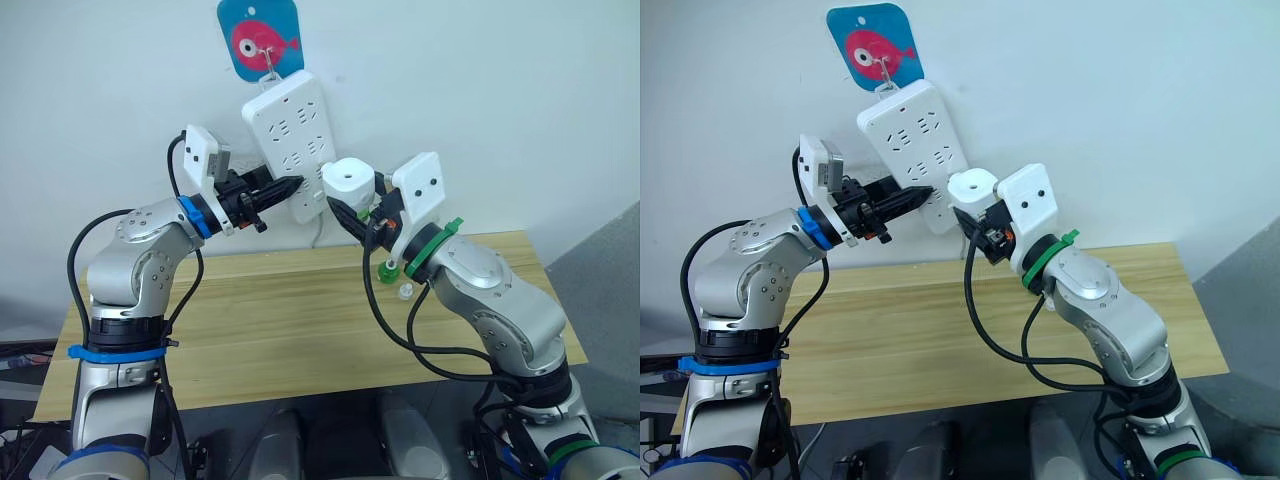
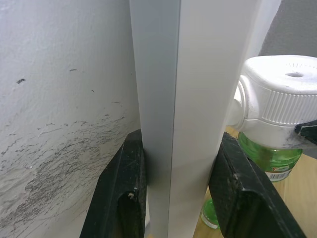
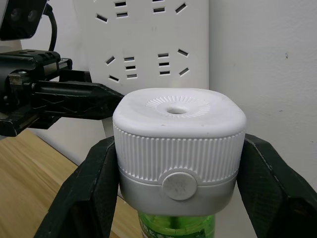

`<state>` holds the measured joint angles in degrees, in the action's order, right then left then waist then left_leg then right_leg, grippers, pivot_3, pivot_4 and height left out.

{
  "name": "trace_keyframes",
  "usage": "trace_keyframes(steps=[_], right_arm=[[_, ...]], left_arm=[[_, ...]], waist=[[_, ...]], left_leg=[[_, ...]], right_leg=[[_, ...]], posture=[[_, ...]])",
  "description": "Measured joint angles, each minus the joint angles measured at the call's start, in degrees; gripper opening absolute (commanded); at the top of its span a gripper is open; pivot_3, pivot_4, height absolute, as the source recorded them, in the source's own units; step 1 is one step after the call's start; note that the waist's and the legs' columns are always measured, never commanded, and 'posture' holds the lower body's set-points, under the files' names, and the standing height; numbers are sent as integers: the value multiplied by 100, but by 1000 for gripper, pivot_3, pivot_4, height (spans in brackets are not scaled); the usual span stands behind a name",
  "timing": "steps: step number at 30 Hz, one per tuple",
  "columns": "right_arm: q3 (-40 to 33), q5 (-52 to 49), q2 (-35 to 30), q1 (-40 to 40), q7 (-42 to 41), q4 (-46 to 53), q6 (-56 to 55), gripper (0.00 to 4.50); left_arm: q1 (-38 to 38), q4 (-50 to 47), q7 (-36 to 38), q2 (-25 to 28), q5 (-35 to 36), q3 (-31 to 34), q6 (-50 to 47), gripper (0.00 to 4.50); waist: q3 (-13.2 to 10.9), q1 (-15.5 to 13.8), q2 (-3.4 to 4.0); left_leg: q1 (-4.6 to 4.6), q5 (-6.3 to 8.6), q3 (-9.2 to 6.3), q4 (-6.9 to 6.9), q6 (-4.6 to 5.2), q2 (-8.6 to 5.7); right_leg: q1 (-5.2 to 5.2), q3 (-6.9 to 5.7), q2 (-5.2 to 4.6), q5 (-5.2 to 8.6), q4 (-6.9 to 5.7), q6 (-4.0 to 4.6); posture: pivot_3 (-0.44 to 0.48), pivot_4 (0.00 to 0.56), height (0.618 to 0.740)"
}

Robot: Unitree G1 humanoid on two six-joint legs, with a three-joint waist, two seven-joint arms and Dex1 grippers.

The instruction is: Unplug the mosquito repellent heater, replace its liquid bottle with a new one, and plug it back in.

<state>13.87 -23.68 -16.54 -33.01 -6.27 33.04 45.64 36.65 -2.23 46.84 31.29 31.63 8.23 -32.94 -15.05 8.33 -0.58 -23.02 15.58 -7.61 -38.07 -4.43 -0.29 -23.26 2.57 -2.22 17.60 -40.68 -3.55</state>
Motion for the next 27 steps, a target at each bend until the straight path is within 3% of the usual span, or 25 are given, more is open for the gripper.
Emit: trace_keyframes(steps=[15, 27], right_arm=[[-76, 288, 289, 45, -107, 32, 242, 2920], [42, 683, 627, 39, -381, -481, -284, 2920]], left_arm=[[1, -13, 6, -9, 62, -2, -40, 1305], [-27, -49, 7, 59, 124, 32, -215, 1305]], waist=[[1, -2, 0], [2, 36, 1]], left_leg=[[-1, 0, -1, 0, 0, -1], [4, -1, 1, 0, -1, 0]], right_leg=[[0, -1, 0, 0, 1, 0], [-1, 2, 0, 0, -8, 0]], posture=[[-180, 202, 734], [-172, 196, 734]])
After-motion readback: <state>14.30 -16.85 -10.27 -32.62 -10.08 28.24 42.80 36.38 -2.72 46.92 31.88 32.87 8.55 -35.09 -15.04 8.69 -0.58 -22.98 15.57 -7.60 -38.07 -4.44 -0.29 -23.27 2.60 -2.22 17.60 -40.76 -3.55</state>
